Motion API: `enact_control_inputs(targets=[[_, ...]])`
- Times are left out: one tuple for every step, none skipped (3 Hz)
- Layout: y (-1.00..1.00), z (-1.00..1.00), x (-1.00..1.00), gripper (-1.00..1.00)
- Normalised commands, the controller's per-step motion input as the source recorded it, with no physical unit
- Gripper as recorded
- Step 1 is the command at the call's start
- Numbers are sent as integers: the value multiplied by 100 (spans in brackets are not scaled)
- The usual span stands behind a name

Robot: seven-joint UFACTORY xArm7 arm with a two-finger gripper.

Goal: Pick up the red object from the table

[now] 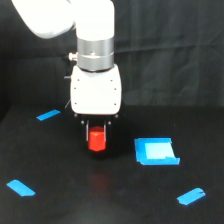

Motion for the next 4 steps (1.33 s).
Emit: enact_control_inputs(targets=[[3, 99, 13, -99], [6, 100, 6, -100], [6, 98, 1, -100], [1, 73, -4, -99]])
